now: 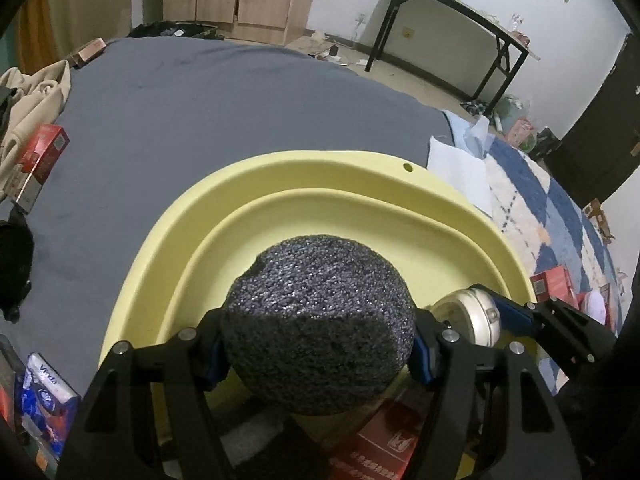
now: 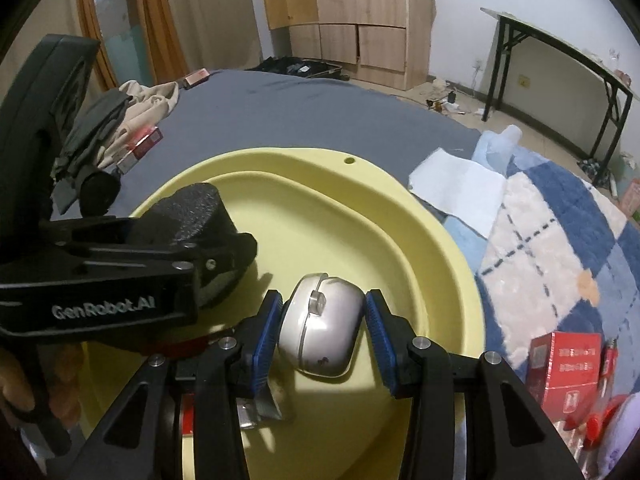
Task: Organize rigid objects
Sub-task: 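Place the foam cylinder and the silver mouse into the yellow tray with both grippers, then grasp the red lighter with the left gripper while the right gripper grasps the red cigarette box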
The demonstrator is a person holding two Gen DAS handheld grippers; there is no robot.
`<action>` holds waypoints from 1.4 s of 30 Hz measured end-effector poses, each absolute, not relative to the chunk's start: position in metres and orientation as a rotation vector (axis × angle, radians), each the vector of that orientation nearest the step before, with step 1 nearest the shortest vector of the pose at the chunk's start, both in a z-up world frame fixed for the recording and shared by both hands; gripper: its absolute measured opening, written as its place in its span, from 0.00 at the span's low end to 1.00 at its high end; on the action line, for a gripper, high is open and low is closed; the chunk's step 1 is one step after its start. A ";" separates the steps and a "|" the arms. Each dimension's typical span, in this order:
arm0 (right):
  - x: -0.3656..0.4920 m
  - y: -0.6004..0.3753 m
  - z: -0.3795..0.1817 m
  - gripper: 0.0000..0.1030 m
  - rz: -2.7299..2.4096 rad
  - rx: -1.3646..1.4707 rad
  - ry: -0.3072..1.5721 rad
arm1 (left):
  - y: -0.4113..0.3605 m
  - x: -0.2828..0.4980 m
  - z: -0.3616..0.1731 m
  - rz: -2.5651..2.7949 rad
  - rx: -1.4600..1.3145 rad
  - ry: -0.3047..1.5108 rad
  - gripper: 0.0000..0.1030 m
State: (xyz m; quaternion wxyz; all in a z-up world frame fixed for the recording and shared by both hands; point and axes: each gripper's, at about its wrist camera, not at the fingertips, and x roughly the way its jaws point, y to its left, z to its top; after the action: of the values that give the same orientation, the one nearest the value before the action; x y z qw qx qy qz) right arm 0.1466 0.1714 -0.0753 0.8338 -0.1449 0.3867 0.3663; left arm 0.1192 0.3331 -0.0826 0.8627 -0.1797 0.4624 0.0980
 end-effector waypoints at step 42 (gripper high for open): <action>-0.001 -0.214 -0.006 1.00 0.355 -0.027 0.673 | 0.101 0.046 0.018 -0.074 -0.198 0.918 1.00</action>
State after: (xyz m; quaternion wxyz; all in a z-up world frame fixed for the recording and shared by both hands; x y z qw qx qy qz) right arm -0.0013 -0.2145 -0.0061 0.9283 -0.0133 0.3287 0.1734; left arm 0.0457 0.1013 0.0185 0.8912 -0.0954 0.4420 -0.0358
